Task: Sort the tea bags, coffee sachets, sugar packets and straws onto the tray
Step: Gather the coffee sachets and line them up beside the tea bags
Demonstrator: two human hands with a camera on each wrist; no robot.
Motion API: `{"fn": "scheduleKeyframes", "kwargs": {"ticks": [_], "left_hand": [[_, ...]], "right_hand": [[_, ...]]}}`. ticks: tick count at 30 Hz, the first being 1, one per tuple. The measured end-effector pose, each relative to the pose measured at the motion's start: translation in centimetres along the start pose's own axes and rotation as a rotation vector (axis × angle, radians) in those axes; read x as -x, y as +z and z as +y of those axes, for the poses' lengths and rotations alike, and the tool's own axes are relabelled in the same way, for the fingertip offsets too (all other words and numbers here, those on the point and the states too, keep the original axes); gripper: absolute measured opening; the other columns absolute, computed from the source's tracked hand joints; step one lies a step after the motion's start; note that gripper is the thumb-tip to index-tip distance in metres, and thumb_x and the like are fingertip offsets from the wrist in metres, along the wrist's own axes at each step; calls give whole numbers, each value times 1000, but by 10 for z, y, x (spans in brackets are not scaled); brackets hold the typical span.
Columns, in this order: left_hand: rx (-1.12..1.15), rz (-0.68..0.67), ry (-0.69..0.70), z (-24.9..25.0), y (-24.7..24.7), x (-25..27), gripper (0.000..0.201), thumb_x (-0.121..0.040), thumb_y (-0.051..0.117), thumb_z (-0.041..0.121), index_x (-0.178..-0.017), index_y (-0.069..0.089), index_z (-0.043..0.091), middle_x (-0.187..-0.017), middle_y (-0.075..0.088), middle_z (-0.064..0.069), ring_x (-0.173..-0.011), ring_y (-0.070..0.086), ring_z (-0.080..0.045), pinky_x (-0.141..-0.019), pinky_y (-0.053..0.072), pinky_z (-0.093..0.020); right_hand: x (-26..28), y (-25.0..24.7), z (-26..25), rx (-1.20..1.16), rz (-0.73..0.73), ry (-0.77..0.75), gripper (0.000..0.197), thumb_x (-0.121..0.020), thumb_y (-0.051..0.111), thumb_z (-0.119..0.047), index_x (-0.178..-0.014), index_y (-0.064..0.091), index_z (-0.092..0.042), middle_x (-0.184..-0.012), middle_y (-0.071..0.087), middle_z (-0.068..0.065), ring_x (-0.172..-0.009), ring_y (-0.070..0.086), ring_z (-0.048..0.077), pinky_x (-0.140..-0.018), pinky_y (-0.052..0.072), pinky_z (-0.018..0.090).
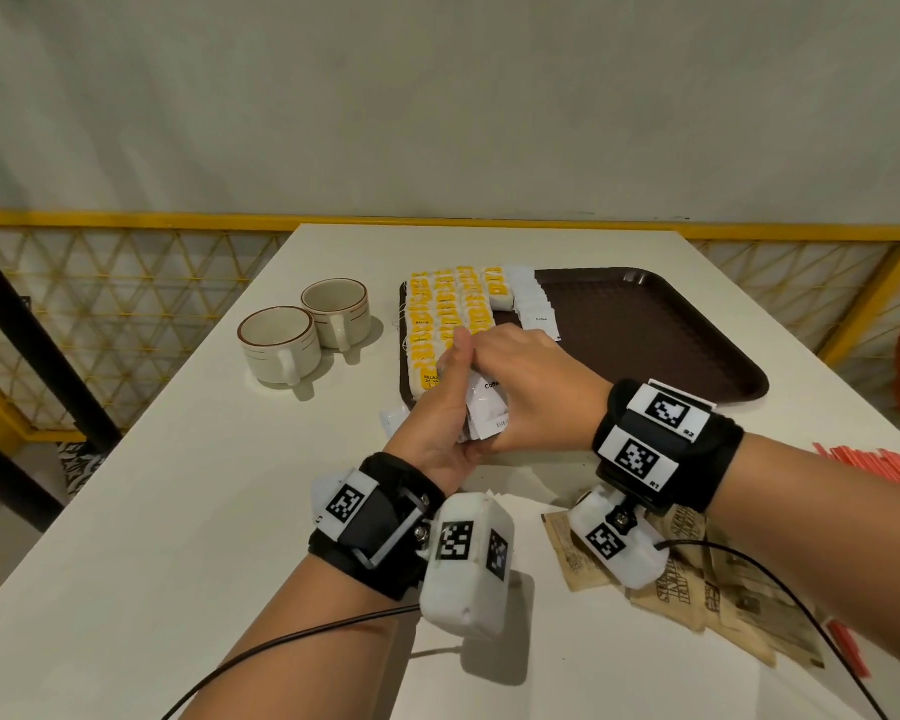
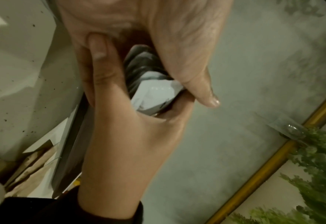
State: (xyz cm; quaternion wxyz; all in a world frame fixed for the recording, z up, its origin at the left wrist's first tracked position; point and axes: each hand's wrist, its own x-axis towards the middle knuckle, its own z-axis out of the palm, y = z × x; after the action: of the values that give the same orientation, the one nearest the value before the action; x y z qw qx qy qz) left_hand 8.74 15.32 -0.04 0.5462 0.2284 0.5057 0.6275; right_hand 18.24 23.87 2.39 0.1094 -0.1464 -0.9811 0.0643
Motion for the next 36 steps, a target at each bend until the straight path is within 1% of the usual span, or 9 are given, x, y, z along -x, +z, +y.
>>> {"fn": "scheduleKeyframes", "kwargs": {"ticks": [4, 10, 16, 21, 24, 26, 31, 33, 36], "left_hand": [[222, -46, -24, 6, -1, 0, 77, -77, 27, 80, -117, 61, 24, -113, 70, -7, -105, 65, -22, -101, 44, -44], [269, -32, -41, 6, -3, -4, 83, -82, 19, 78, -132, 52, 20, -121, 65, -9, -110, 61, -23, -93, 47, -38], [181, -92, -71, 6, -5, -5, 87, -79, 21, 79, -132, 54, 18, -96, 72, -7, -81, 70, -17, -57, 55, -24], [189, -76, -55, 4, -5, -6, 93, -62, 36, 80, -131, 55, 21, -122, 65, -9, -112, 61, -22, -81, 52, -34], [116, -155, 23, -1, -6, -4, 66, -67, 56, 61, -117, 60, 19, -111, 68, -9, -103, 63, -22, -78, 52, -32], [74, -194, 87, -5, -5, -4, 37, -74, 75, 26, -107, 62, 16, -91, 70, -5, -83, 67, -16, -63, 54, -25], [47, -223, 105, -4, -12, -6, 22, -79, 63, -8, -96, 63, 6, -78, 66, -9, -74, 67, -18, -62, 57, -30], [-6, -200, 149, -3, -16, -7, 24, -81, 59, -14, -92, 62, 7, -74, 64, -7, -74, 65, -18, -66, 59, -31], [-98, -202, 169, -4, -16, -7, 35, -79, 64, -13, -107, 59, 7, -89, 63, -8, -85, 63, -20, -69, 58, -28]], "right_hand": [[-2, 4, 3, -49, 6, -14, 80, -62, 65, -66, -130, 48, -28, -121, 58, -8, -113, 50, 19, -93, 40, 45], [-1, 5, 4, -75, 34, 16, 74, -65, 77, -53, -129, 51, -27, -122, 58, -7, -115, 49, 21, -95, 38, 44], [0, 3, 3, -96, 46, 3, 75, -63, 80, -52, -128, 51, -27, -120, 58, -9, -113, 50, 19, -94, 38, 43], [0, 6, 1, -133, 76, -21, 66, -65, 79, -47, -122, 56, -25, -112, 62, -8, -102, 54, 18, -89, 42, 45], [-1, 5, 6, -213, 90, 4, 55, -65, 80, -42, -113, 58, -26, -103, 62, -11, -90, 50, 8, -84, 45, 45], [0, 5, 8, -220, 92, -8, 53, -64, 77, -41, -112, 58, -28, -101, 62, -12, -93, 53, 13, -85, 46, 46], [11, -9, 21, -164, -20, -17, 96, -56, 83, -56, -138, 42, -26, -138, 46, -7, -130, 37, 17, -108, 26, 40], [17, -20, 28, -218, -12, -19, 89, -59, 78, -59, -136, 45, -29, -138, 44, -12, -133, 34, 11, -111, 25, 36], [23, -26, 33, -342, 79, -73, 56, -73, 72, -53, -121, 60, -26, -121, 57, -14, -120, 47, 4, -105, 36, 25]]}}
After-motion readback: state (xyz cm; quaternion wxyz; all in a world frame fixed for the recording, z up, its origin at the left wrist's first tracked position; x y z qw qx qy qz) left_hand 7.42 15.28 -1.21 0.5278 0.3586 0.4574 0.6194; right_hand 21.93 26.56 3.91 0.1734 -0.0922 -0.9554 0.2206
